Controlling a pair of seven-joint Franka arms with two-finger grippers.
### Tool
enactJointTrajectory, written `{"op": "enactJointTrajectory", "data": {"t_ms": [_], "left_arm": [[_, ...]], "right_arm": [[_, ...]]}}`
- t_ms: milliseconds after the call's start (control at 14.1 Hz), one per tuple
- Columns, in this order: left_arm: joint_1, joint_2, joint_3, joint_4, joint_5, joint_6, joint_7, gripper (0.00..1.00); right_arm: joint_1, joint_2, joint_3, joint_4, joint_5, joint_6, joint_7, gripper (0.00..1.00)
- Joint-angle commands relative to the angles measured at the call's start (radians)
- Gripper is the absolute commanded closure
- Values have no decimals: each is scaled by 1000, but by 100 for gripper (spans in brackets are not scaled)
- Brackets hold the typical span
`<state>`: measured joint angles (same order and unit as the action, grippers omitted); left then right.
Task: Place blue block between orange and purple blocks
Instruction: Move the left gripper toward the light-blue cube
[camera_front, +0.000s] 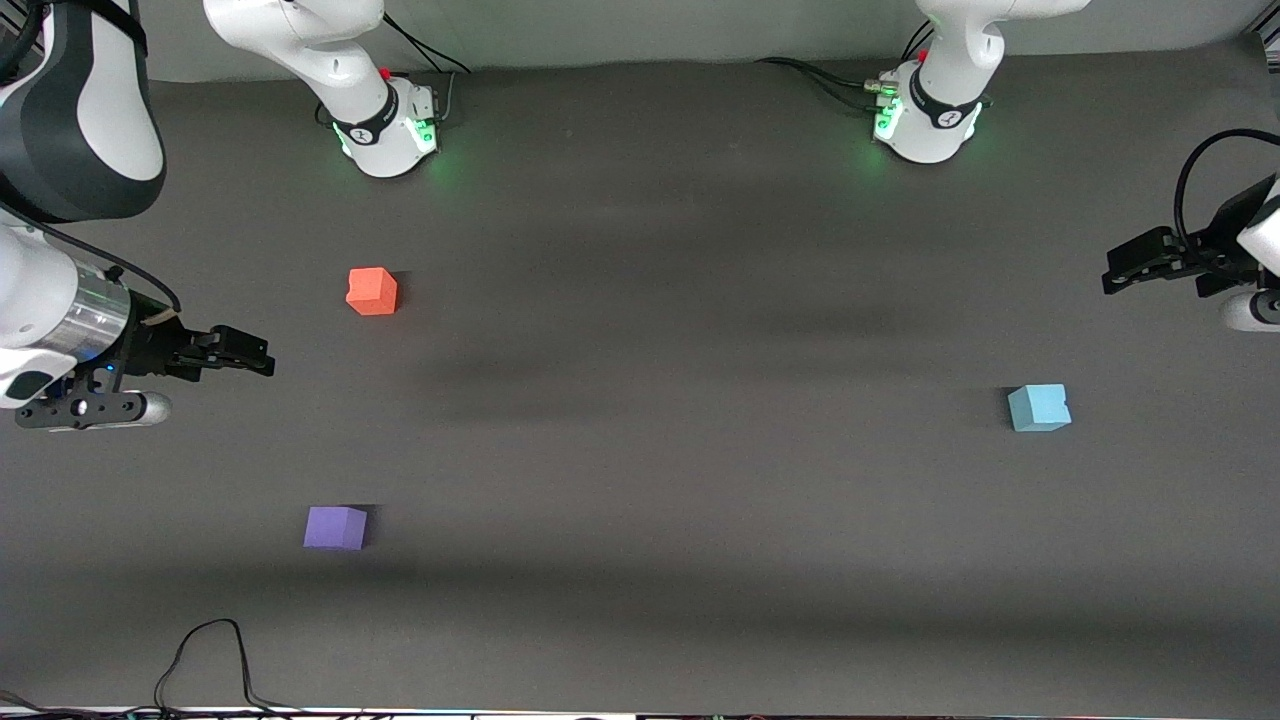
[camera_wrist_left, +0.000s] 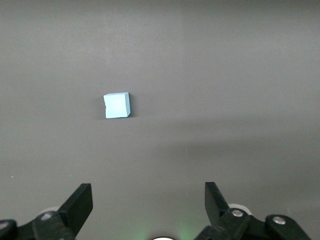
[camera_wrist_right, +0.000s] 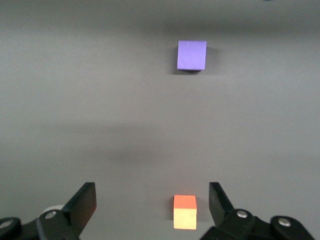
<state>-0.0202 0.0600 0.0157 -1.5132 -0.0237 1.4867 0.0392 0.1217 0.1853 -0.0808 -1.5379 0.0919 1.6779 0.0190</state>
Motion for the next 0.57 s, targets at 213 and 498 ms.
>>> {"op": "enactJointTrajectory", "data": {"t_ms": [213, 498], "left_arm": [[-1, 9, 6, 5, 2, -16, -1, 0], [20, -3, 18, -37, 27, -6, 49, 0]], "right_arm": [[-2, -12, -42, 25, -23, -85, -51, 0], [-1, -15, -66, 28, -21, -104, -68, 0]]}}
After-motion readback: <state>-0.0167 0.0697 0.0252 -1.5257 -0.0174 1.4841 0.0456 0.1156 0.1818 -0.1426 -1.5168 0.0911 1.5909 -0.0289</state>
